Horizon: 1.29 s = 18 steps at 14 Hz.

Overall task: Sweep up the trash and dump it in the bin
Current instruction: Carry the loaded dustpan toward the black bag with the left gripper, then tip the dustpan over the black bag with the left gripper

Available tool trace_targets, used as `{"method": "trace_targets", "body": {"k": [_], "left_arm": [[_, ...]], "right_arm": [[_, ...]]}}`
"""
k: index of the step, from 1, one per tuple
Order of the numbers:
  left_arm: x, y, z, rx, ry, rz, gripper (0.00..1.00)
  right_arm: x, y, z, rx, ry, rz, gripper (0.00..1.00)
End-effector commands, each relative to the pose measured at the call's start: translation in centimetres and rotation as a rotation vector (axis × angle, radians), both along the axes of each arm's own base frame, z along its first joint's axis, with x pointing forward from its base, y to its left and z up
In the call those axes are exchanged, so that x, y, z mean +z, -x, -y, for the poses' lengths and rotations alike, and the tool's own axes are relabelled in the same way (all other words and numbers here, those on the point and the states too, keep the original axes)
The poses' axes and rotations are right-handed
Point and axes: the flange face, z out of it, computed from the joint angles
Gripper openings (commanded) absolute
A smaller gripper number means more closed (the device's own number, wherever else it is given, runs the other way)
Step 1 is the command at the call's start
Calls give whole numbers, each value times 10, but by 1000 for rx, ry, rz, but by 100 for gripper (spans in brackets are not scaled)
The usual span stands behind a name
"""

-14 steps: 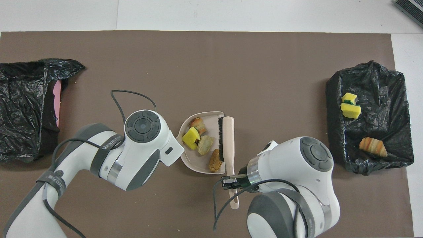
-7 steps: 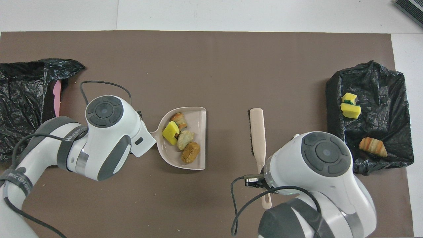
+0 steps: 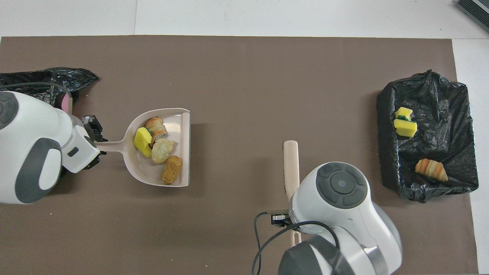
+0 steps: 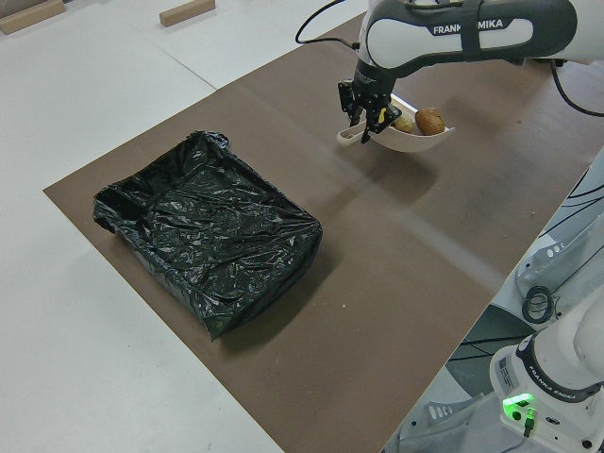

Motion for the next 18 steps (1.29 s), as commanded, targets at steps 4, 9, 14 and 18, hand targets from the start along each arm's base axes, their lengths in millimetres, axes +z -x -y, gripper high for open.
{"method": "trace_targets", "body": {"k": [4,9,14,18], "left_arm": [[30,7,-163,284,81,7,0],[53,23,-286,493,121,115,0],[81,17,-359,549,47,236,0],[96,-3,-395,367,-218,306,0]], "right_arm": [[-36,31,-67,-65,-53,-39,0],[-92,67,-70,-32,-27,-17,0],[-108,78,-67,1,-43,20,2],[-114,78,-72,15,-68,54,100]]}}
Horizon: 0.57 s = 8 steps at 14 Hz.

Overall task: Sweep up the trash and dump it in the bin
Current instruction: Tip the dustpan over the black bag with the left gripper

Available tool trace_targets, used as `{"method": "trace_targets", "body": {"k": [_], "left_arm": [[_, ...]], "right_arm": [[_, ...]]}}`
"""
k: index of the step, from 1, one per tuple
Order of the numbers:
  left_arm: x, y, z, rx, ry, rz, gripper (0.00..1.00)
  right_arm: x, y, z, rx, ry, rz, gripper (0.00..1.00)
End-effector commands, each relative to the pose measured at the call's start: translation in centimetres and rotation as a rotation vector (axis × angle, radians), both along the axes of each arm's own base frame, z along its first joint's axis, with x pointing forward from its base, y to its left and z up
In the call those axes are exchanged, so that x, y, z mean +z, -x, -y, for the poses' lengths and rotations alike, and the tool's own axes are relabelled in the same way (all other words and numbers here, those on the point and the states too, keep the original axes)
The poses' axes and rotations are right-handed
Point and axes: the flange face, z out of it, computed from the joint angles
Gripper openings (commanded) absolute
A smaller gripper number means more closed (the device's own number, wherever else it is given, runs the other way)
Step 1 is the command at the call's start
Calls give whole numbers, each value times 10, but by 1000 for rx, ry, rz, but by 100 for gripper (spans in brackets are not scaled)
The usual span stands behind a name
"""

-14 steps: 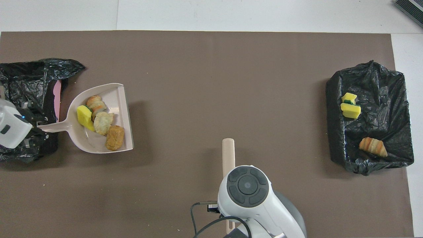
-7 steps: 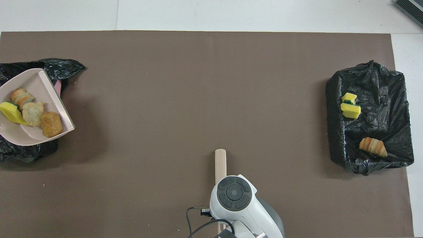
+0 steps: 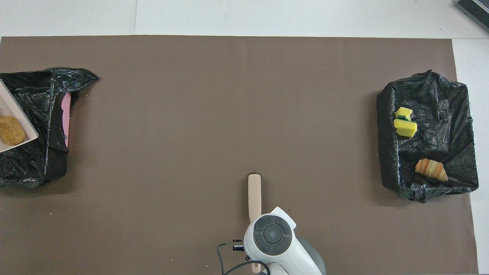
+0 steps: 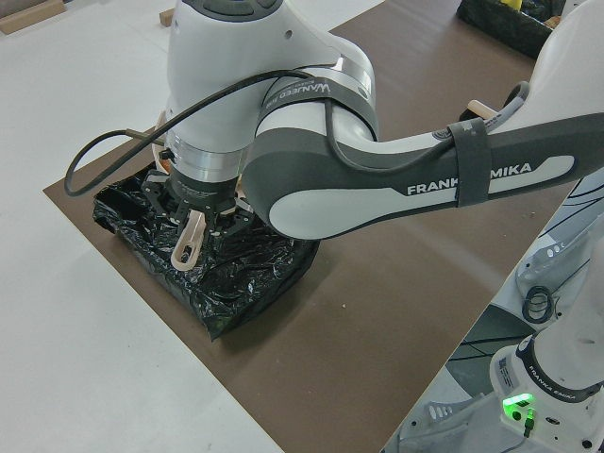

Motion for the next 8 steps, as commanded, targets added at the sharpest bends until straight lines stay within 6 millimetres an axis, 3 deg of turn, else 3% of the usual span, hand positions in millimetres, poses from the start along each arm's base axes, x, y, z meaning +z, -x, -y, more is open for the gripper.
{"method": "trace_targets", "body": {"k": [1,4,8], "left_arm": [[15,-18,-21,-102,-161,-33,0],[17,-22,-22,-219,-389,-146,0],[20,-20,-27,-277,-527,-242,0]], "right_arm": [[6,-9,3,14,-38,32,100],[32,-39,20,-23,-50,85,100],[86,-103,77,-102,-27,253,100]]}}
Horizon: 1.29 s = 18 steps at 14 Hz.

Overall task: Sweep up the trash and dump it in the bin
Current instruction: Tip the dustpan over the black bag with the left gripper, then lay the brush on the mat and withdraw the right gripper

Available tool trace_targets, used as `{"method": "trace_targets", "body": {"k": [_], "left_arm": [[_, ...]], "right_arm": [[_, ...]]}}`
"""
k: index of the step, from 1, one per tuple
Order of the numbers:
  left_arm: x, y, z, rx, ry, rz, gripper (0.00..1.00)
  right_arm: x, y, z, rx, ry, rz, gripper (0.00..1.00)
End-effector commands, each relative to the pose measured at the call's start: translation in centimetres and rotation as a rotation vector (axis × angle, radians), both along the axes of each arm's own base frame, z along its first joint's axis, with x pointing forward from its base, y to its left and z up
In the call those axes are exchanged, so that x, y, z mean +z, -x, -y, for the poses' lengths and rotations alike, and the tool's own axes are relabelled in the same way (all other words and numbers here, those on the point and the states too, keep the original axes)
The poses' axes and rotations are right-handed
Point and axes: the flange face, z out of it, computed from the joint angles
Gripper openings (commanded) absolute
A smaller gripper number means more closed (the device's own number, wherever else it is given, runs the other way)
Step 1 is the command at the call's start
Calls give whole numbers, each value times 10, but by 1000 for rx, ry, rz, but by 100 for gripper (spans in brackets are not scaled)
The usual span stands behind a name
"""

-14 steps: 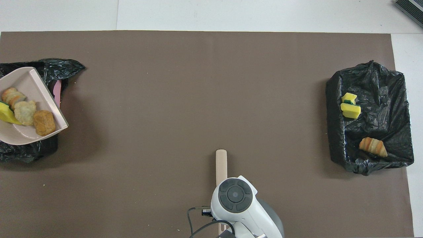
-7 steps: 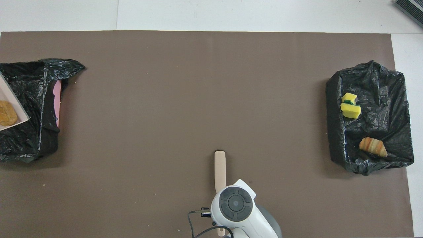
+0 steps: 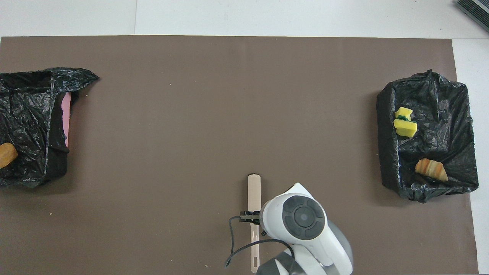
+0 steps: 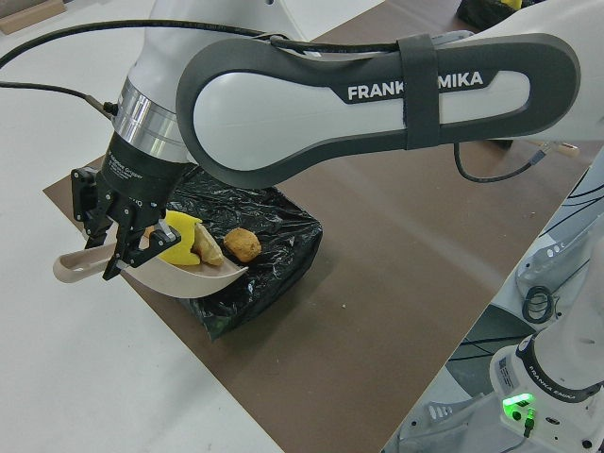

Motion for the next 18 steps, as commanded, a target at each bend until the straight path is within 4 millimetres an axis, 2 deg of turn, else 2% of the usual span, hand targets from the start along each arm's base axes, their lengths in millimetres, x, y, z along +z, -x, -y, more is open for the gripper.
{"method": "trace_targets", "body": {"k": [1,3,5,7,9,10,11,13,15,18], "left_arm": [[9,-5,-4,-60,-109,-50,0],[17,-9,-1,-93,-184,-81,0],[30,-18,9,-119,-233,-90,0],[49,-25,17,-139,-282,-79,0],[74,-24,22,-127,-293,-53,0],[81,-25,33,-119,-274,-49,0],[87,-27,54,-103,-224,-36,0],[79,-24,79,21,-22,4,0],[70,-22,102,131,70,11,0],[57,-25,159,274,234,26,0]], "right_arm": [[36,-42,41,-25,21,102,100],[58,-71,65,-25,46,165,100],[81,-89,92,9,85,165,100],[114,-109,126,37,93,155,100],[144,-118,146,88,121,158,100],[156,-121,150,92,128,160,100],[167,-125,155,85,128,169,100],[179,-133,178,103,128,160,100],[201,-140,199,111,127,169,100],[225,-137,222,105,131,140,100]]}}
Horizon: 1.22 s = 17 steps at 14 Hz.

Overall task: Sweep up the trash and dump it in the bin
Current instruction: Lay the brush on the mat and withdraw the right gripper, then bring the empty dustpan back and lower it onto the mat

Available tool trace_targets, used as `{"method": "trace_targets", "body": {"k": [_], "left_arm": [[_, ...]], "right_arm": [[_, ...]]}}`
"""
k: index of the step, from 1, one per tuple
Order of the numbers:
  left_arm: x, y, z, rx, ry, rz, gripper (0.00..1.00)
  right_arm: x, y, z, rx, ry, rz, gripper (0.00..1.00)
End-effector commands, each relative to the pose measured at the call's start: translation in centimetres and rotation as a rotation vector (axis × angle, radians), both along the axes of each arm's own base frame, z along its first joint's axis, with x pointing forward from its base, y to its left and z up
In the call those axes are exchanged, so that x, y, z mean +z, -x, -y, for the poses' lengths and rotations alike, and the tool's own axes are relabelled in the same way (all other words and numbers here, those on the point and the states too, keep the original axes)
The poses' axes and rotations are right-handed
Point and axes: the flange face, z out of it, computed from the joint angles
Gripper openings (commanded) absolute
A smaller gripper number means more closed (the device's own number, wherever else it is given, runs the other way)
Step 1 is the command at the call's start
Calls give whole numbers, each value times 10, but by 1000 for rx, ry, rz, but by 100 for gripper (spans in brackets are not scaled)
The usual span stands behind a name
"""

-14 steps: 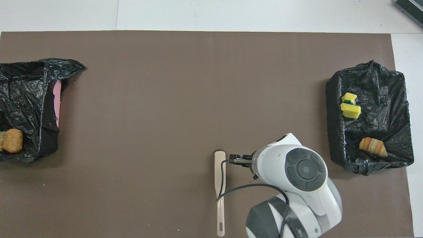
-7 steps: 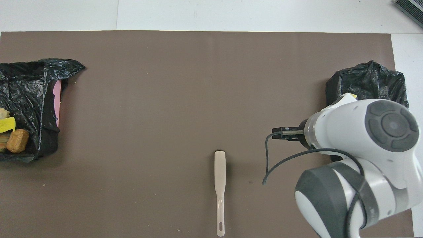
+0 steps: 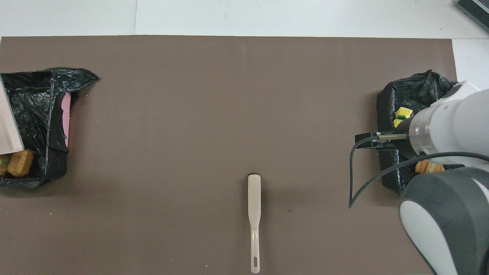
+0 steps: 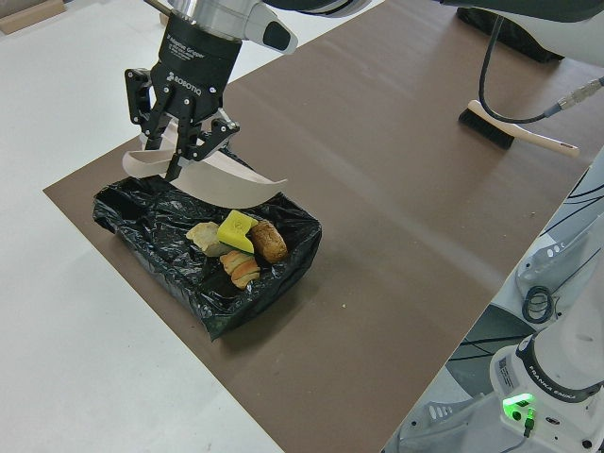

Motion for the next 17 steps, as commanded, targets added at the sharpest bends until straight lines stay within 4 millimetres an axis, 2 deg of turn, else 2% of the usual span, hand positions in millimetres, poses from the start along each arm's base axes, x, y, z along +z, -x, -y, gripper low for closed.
{"method": "trace_targets", "body": {"k": [1,3,4,5,7,8,9,12,14,17], "left_arm": [[-7,11,50,185,120,25,0],[-26,15,89,330,182,34,0],[-38,14,115,390,215,40,0],[-51,11,147,468,242,52,0],[-73,9,212,613,263,86,0],[-85,9,246,676,281,101,0],[-93,10,271,760,297,126,0],[-109,8,344,903,367,170,0],[-125,9,401,961,380,177,0],[-130,3,486,1050,436,182,0]], "right_arm": [[28,-4,28,-13,16,-2,100],[48,-4,72,-42,6,18,100],[52,-2,86,-12,3,8,100],[52,-1,103,-2,-5,-2,100],[70,-1,134,-40,-8,19,100],[72,-1,139,-49,-1,4,100],[68,-1,143,-58,3,-21,100],[72,7,137,-56,-2,-10,100],[73,13,137,-47,-4,-45,100],[81,25,144,-63,-13,-65,100]]}}
